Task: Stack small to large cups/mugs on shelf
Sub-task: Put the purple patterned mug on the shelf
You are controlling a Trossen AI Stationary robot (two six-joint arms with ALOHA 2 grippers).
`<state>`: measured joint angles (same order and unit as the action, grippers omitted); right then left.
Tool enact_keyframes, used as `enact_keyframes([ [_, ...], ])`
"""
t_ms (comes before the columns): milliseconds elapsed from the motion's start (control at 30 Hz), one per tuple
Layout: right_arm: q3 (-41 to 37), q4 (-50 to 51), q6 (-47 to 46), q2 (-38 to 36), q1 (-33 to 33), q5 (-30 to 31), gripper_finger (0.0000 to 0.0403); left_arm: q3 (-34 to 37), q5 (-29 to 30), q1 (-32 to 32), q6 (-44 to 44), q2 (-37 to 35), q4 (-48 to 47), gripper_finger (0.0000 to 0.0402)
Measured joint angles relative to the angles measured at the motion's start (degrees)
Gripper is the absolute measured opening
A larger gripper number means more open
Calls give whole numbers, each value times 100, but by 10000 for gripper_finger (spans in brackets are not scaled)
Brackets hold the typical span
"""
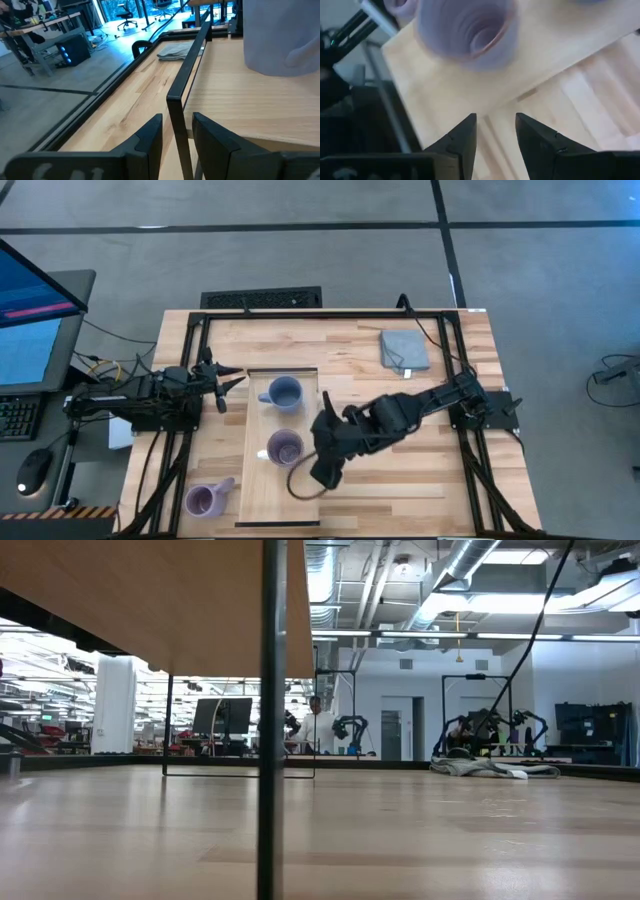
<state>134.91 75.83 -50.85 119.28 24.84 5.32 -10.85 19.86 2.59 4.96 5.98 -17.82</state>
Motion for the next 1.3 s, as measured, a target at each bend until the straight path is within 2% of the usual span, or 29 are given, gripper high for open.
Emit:
enact_keyframes([
  [100, -8, -276, 257, 0, 152, -188, 154, 0, -2, 0, -16, -2, -2, 98],
  [200, -149, -965, 622, 5, 223, -395, 151, 0, -2, 1, -22, -2, 0, 98],
  [300, -153, -1389, 902, 9, 219, -404, 145, 0, -2, 1, -23, -2, 0, 98],
  [600, -138, -2057, 1160, 129, 41, -423, 126, 0, -2, 0, -23, -2, -70, 98],
  [800, -113, -2600, 1466, 369, -44, -843, 121, 0, -2, 0, -19, 0, -74, 98],
  [867, -167, -2390, 1445, 427, -29, -909, 121, 0, -1, 0, -19, 1, -76, 98],
  [1033, -155, -2620, 1445, 560, -56, -1170, 122, 0, -2, 0, -19, 2, -79, 98],
  [1300, -153, -2618, 1532, 566, -94, -896, 122, 0, -2, 0, -19, 2, -79, 98],
])
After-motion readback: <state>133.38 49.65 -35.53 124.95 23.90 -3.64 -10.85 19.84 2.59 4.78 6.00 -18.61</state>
